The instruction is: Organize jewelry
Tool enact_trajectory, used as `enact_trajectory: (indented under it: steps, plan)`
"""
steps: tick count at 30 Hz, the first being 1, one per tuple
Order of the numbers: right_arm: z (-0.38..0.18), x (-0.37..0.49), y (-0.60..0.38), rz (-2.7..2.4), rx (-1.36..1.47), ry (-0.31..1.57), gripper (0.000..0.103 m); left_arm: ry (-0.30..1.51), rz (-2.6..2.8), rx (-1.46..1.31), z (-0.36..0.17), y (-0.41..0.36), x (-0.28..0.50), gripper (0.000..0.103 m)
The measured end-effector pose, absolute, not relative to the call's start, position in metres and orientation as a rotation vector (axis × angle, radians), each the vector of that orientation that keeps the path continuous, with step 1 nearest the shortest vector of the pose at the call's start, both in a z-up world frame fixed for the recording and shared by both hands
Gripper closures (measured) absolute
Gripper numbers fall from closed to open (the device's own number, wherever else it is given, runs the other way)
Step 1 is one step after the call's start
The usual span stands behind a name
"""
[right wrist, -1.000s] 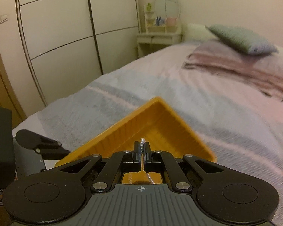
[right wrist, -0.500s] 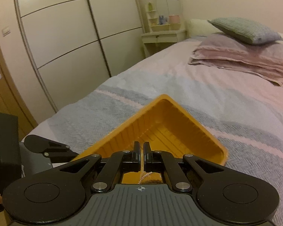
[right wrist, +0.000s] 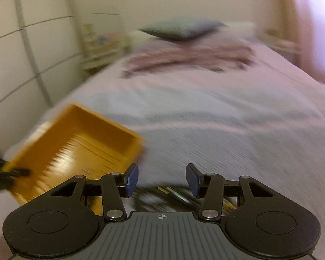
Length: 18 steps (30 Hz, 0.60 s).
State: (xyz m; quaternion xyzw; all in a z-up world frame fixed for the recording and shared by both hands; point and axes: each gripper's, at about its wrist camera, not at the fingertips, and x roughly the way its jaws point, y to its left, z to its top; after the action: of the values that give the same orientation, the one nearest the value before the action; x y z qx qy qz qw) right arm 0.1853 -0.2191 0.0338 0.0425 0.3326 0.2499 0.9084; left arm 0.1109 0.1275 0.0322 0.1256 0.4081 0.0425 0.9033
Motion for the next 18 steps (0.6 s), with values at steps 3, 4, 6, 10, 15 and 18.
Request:
enact_trajectory:
  steps: [3, 4, 6, 10, 15, 18]
  plan:
    - [0.013, 0.183, -0.252, 0.389, 0.087, 0.72, 0.054, 0.843, 0.089, 0.259, 0.032, 0.128, 0.111, 0.098]
    - [0.008, 0.182, -0.26, 0.36, 0.088, 0.729, 0.054, 0.843, 0.09, 0.258, 0.032, 0.128, 0.111, 0.098]
    - [-0.003, 0.179, -0.276, 0.33, 0.084, 0.744, 0.054, 0.843, 0.091, 0.258, 0.033, 0.127, 0.111, 0.098]
    - [-0.022, 0.176, -0.285, 0.316, 0.03, 0.78, 0.054, 0.844, 0.091, 0.259, 0.033, 0.127, 0.11, 0.098]
    - [-0.041, 0.186, -0.282, 0.323, -0.001, 0.785, 0.067, 0.846, 0.094, 0.261, 0.033, 0.127, 0.11, 0.098]
    - [-0.048, 0.189, -0.269, 0.344, -0.055, 0.788, 0.072, 0.846, 0.093, 0.261, 0.032, 0.127, 0.11, 0.098]
